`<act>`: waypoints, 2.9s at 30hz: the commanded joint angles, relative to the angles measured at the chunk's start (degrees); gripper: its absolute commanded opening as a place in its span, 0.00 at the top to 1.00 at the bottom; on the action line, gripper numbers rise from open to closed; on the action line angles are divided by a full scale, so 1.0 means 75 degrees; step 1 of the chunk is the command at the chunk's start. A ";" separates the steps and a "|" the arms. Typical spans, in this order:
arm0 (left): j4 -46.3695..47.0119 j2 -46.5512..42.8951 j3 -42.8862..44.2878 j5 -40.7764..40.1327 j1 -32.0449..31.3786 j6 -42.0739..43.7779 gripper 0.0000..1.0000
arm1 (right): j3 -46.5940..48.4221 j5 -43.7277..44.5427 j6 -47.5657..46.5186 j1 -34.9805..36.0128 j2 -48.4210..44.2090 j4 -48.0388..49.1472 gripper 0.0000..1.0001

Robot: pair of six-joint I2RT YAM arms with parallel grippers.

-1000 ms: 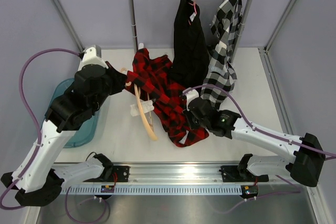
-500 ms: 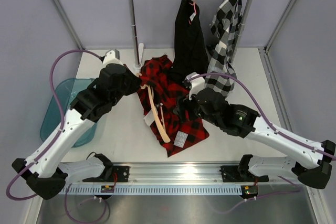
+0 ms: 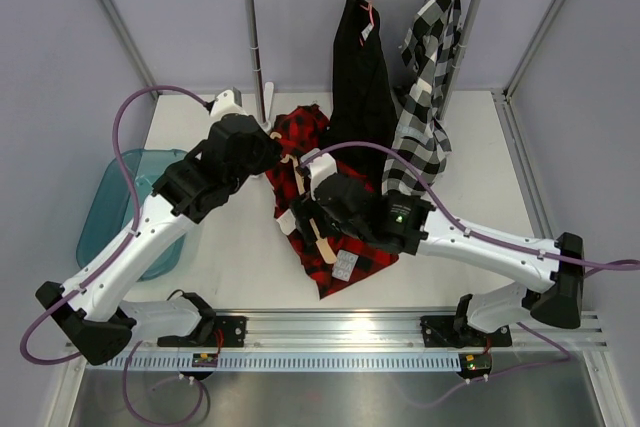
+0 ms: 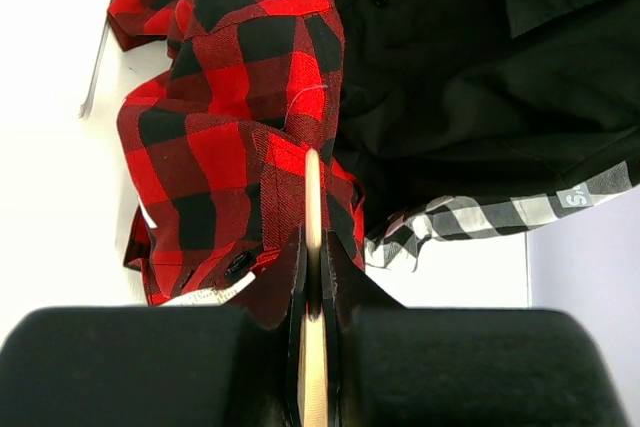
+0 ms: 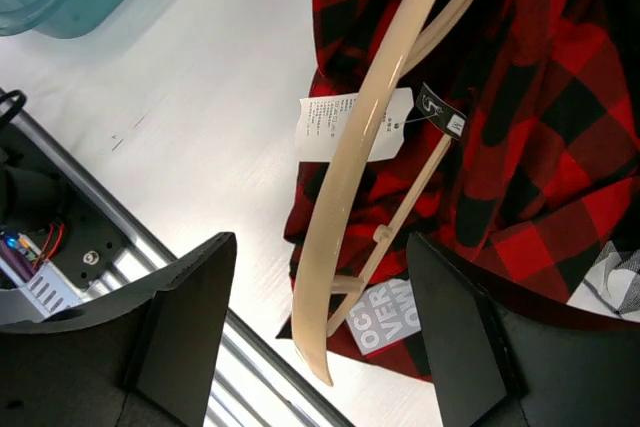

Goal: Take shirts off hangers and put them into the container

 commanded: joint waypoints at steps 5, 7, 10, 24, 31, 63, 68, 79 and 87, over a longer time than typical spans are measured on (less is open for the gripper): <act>0.0609 -0.0044 0.0385 -0.0448 -0.0085 -0.0217 1.00 | 0.0564 0.0369 0.0071 0.0070 0.0627 0.0228 0.22; 0.0621 -0.0068 0.0374 -0.0471 -0.0097 -0.0229 1.00 | 0.0634 0.0403 0.0071 0.0070 0.0733 0.0228 0.23; 0.0609 -0.0080 0.0374 -0.0483 -0.0109 -0.0229 1.00 | 0.0669 0.0602 0.0083 0.0070 0.0920 0.0263 0.26; 0.0679 -0.0232 0.0233 -0.0565 -0.0179 -0.0194 1.00 | 0.0612 0.1341 0.0282 0.0070 0.1367 0.0334 0.71; 0.0913 -0.0548 -0.0118 -0.0542 -0.0179 -0.0042 0.75 | 0.0319 0.1259 0.0493 0.0058 0.0769 0.0357 1.00; 0.5260 -0.3420 -0.4993 0.2446 -0.0167 0.4423 0.04 | -0.0748 -0.2971 0.1313 -0.1466 -0.1704 0.1095 1.00; 0.6291 -0.2940 -0.5216 0.2715 -0.0167 0.4447 0.07 | -0.0865 -0.3287 0.1466 -0.1477 -0.1716 0.1365 1.00; 0.6703 -0.1931 -0.5169 0.1545 -0.0167 0.4482 0.83 | -0.1030 -0.3639 0.1607 -0.1477 -0.2301 0.1600 1.00; 0.6340 -0.2131 -0.4610 0.0151 -0.0050 0.4587 1.00 | -0.1194 -0.3779 0.1677 -0.1477 -0.3133 0.1143 1.00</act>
